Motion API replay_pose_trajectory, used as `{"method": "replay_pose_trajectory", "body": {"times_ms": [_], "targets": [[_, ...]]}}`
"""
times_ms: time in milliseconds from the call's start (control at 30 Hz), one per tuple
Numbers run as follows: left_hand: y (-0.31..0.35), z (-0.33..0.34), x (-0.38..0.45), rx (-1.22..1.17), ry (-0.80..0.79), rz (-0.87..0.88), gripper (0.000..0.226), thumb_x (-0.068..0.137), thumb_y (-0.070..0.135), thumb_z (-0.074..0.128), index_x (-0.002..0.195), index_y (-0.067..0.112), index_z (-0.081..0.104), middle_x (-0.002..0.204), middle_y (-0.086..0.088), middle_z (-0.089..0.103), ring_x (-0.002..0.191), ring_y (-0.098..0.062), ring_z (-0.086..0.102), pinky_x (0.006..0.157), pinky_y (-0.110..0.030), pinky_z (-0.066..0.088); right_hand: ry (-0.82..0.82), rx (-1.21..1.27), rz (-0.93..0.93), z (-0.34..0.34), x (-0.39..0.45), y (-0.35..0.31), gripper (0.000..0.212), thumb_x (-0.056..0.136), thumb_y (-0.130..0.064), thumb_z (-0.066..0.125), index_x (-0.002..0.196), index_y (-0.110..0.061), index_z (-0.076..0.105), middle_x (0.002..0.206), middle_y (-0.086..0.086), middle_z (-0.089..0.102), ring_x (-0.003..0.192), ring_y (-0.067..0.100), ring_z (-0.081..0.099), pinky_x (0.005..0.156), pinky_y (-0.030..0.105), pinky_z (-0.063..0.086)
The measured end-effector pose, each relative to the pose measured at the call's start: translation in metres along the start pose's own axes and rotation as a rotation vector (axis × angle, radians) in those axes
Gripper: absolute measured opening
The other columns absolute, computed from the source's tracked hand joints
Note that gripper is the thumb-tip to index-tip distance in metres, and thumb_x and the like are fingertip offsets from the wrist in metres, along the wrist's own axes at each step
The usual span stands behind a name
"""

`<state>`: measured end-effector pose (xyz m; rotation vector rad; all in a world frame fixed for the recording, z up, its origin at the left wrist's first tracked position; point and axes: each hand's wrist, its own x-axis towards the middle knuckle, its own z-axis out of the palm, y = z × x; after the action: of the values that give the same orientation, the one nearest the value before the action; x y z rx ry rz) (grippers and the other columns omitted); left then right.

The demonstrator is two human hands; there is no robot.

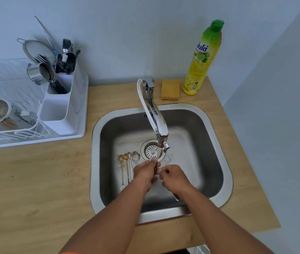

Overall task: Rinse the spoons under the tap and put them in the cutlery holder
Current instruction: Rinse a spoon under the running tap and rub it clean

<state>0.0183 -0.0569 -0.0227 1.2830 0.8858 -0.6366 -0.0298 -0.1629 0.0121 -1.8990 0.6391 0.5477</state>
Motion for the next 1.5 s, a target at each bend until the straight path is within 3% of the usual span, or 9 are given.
{"method": "replay_pose_trajectory", "body": {"times_ms": [300, 467, 667, 833, 933, 1067, 1233, 1333, 1500], "targets": [[0.007, 0.017, -0.016, -0.136, -0.041, -0.01, 0.035, 0.109, 0.025, 0.04, 0.109, 0.012, 0.072, 0.089, 0.001, 0.082, 0.077, -0.016, 0.073, 0.062, -0.029, 0.056, 0.024, 0.018, -0.031, -0.005, 0.007, -0.002, 0.031, 0.095, -0.017, 0.056, 0.074, -0.018, 0.078, 0.063, -0.005, 0.074, 0.039, -0.002, 0.048, 0.047, 0.018, 0.037], [0.004, 0.019, -0.014, -0.13, -0.03, -0.001, 0.024, 0.104, 0.017, 0.057, 0.094, 0.013, 0.078, 0.084, 0.001, 0.08, 0.076, -0.017, 0.071, 0.064, -0.032, 0.058, -0.024, -0.03, -0.082, -0.014, 0.011, 0.002, 0.034, 0.1, -0.025, 0.056, 0.075, -0.012, 0.075, 0.061, -0.003, 0.066, 0.051, 0.012, 0.052, 0.057, 0.029, 0.041], [-0.011, 0.022, -0.012, -0.183, 0.052, 0.034, 0.007, 0.093, 0.014, 0.076, 0.09, 0.009, 0.079, 0.078, -0.008, 0.078, 0.059, -0.013, 0.071, 0.063, -0.032, 0.062, -0.064, -0.003, -0.052, -0.025, 0.008, 0.011, 0.03, 0.097, -0.024, 0.057, 0.073, -0.016, 0.074, 0.057, -0.004, 0.064, 0.049, 0.012, 0.055, 0.052, 0.028, 0.042], [-0.015, 0.027, -0.016, -0.304, 0.138, 0.068, 0.031, 0.103, 0.024, 0.063, 0.082, 0.004, 0.075, 0.073, -0.007, 0.079, 0.056, -0.016, 0.071, 0.059, -0.032, 0.061, -0.086, 0.019, -0.072, -0.022, 0.006, 0.008, 0.034, 0.097, -0.021, 0.058, 0.064, -0.018, 0.069, 0.052, -0.006, 0.06, 0.045, 0.012, 0.05, 0.046, 0.024, 0.039], [-0.009, 0.023, -0.018, -0.292, 0.152, 0.081, 0.03, 0.105, 0.018, 0.058, 0.09, -0.002, 0.076, 0.076, -0.01, 0.079, 0.054, -0.015, 0.07, 0.049, -0.026, 0.058, -0.08, 0.018, -0.073, -0.019, 0.006, 0.005, 0.035, 0.097, -0.021, 0.059, 0.064, -0.018, 0.07, 0.053, -0.006, 0.061, 0.046, 0.012, 0.051, 0.048, 0.026, 0.04], [-0.006, 0.016, -0.018, -0.225, 0.081, 0.076, 0.012, 0.096, 0.009, 0.071, 0.097, -0.002, 0.074, 0.076, -0.013, 0.075, 0.062, -0.019, 0.07, 0.059, -0.029, 0.06, -0.055, 0.077, -0.069, -0.016, 0.007, 0.002, 0.032, 0.099, -0.024, 0.06, 0.072, -0.013, 0.075, 0.056, -0.004, 0.063, 0.047, 0.013, 0.052, 0.051, 0.029, 0.043], [0.001, 0.012, -0.015, -0.215, 0.077, 0.082, 0.02, 0.082, 0.016, 0.087, 0.088, 0.003, 0.073, 0.067, -0.01, 0.075, 0.057, -0.016, 0.069, 0.058, -0.028, 0.061, -0.068, 0.085, -0.087, -0.011, 0.002, 0.003, 0.03, 0.098, -0.024, 0.058, 0.076, -0.017, 0.076, 0.057, -0.006, 0.064, 0.048, 0.009, 0.054, 0.05, 0.028, 0.045], [0.005, 0.016, -0.013, -0.211, 0.09, 0.092, 0.022, 0.091, 0.022, 0.079, 0.09, 0.001, 0.075, 0.078, -0.014, 0.079, 0.06, -0.018, 0.073, 0.059, -0.028, 0.06, -0.034, 0.103, -0.096, -0.009, 0.002, 0.003, 0.031, 0.097, -0.021, 0.057, 0.073, -0.013, 0.075, 0.055, -0.006, 0.062, 0.048, 0.011, 0.052, 0.051, 0.03, 0.045], [0.009, 0.022, -0.018, -0.264, 0.013, 0.105, 0.034, 0.108, 0.032, 0.053, 0.103, 0.004, 0.072, 0.08, -0.013, 0.079, 0.068, -0.024, 0.075, 0.068, -0.035, 0.064, -0.005, 0.072, -0.135, -0.01, 0.006, 0.003, 0.04, 0.1, -0.025, 0.057, 0.063, -0.029, 0.071, 0.054, -0.011, 0.063, 0.048, 0.009, 0.055, 0.054, 0.027, 0.046]]}}
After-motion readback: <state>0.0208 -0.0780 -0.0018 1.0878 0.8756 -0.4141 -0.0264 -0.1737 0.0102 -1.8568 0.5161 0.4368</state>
